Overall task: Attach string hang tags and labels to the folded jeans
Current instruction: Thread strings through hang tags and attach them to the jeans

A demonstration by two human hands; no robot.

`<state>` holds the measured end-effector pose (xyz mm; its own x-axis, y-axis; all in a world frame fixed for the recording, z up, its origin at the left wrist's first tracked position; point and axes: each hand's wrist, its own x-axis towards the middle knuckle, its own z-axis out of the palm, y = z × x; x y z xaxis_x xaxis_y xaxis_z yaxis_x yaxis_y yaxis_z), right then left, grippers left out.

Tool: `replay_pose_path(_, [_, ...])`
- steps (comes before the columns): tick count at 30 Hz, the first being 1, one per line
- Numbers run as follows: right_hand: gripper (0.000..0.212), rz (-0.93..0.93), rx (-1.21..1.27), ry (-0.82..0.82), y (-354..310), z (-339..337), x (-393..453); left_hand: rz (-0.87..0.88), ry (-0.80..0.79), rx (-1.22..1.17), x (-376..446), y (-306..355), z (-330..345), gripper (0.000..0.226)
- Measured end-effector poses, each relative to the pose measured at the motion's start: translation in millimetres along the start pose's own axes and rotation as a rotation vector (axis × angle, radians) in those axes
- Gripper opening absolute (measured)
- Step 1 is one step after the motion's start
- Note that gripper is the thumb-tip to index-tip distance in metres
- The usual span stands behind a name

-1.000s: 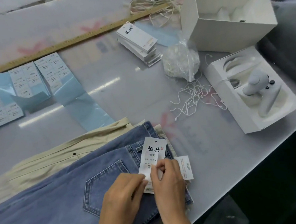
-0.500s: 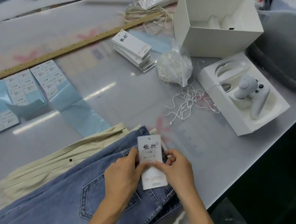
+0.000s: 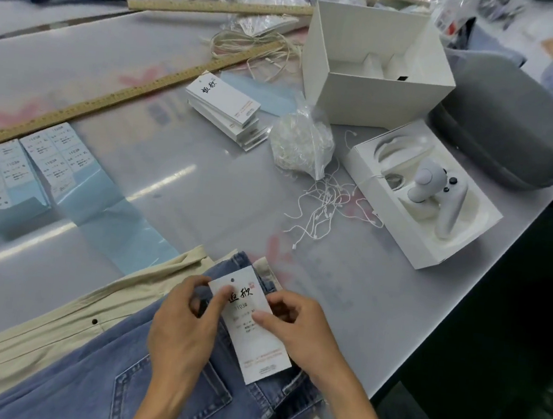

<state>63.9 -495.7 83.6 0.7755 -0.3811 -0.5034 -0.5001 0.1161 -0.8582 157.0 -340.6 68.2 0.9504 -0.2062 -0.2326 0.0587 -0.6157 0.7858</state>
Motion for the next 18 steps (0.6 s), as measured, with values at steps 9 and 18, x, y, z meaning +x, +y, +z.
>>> replay_pose_path(9, [0.016,-0.244,-0.415,0.510,-16.2,-54.9,81.6,-0.199,-0.080,-0.524,9.2,-2.1,-10.9,0.010])
replay_pose_path(18, [0.003,-0.325,-0.908,0.248,-12.0,-61.9,145.5,-0.243,-0.016,-0.538,12.0,-11.1,-18.7,0.013])
